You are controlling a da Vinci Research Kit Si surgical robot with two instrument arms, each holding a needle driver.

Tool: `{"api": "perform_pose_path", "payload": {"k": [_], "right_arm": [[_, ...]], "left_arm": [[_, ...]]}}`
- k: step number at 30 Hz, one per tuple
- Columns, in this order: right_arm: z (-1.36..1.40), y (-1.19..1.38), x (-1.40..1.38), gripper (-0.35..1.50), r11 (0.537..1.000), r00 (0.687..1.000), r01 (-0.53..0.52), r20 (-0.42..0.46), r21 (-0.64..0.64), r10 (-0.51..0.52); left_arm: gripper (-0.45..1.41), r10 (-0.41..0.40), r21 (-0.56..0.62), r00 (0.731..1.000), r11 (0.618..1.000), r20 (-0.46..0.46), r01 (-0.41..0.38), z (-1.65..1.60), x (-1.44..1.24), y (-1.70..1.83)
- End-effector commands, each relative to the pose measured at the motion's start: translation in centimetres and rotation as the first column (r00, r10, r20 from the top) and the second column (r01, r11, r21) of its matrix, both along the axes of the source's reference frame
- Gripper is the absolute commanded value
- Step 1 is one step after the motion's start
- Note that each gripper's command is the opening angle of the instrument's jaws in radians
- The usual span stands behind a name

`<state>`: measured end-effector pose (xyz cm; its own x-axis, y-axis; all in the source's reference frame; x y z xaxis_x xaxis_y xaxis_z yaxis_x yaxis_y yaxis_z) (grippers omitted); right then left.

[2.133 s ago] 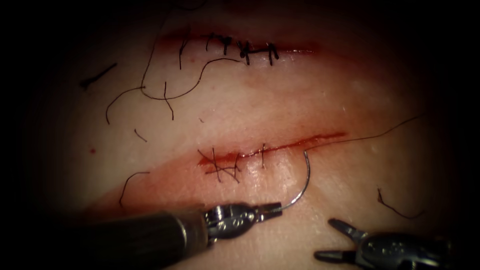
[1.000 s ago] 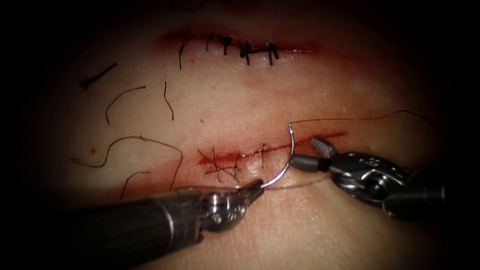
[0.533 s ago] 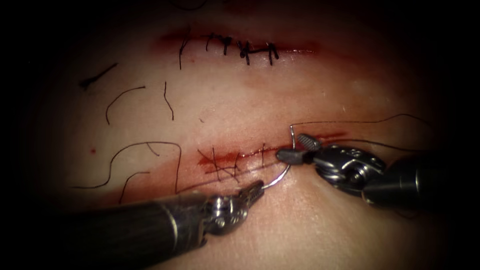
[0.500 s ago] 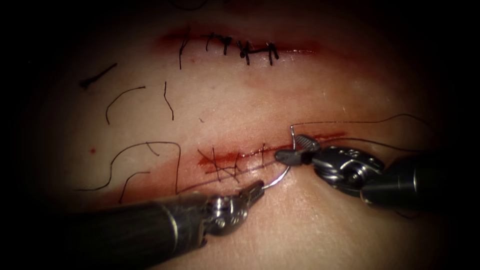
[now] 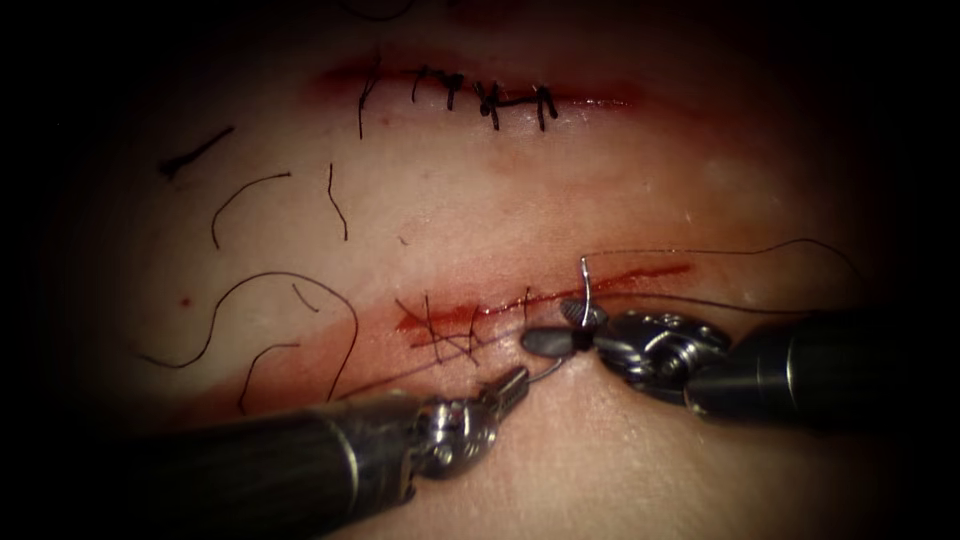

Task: Wound Closure

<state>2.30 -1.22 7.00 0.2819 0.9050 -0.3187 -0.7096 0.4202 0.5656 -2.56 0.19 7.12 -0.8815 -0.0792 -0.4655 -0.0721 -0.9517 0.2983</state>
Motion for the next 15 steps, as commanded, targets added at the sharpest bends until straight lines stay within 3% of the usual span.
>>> {"api": "perform_pose_path", "payload": {"k": [1,5,7,12,13,14,15], "right_arm": [[0.04,-0.04,0.04,0.24,1.000,1.000,-0.004,-0.003,-0.005,0.004],[0.02,-0.03,0.03,0.29,1.000,1.000,-0.005,-0.005,-0.005,0.005],[0.01,-0.02,0.03,0.46,1.000,1.000,-0.006,-0.007,-0.007,0.006],[-0.01,-0.03,0.03,0.51,1.000,1.000,-0.008,-0.009,-0.008,0.008],[-0.01,-0.02,0.03,0.64,1.000,1.000,-0.007,-0.011,-0.007,0.007],[-0.01,-0.02,0.03,0.64,1.000,1.000,-0.007,-0.011,-0.007,0.007],[-0.02,-0.01,0.03,0.84,1.000,1.000,-0.013,0.002,-0.010,0.013]], "left_arm": [[-0.45,0.005,0.000,1.000,1.000,0.000,-0.005,0.06,-0.06,-0.04],[-0.45,0.006,0.000,1.000,1.000,0.001,-0.006,0.05,-0.04,-0.05],[-0.45,0.007,0.000,1.000,1.000,0.001,-0.007,0.05,-0.03,-0.05],[-0.45,0.012,-0.003,1.000,1.000,-0.001,-0.012,0.05,-0.03,-0.05],[-0.45,0.017,-0.006,1.000,1.000,-0.003,-0.017,0.05,-0.03,-0.05],[-0.45,0.017,-0.006,1.000,1.000,-0.003,-0.017,0.05,-0.03,-0.05],[-0.45,0.017,-0.006,1.000,1.000,-0.003,-0.017,0.05,-0.03,-0.05]]}}
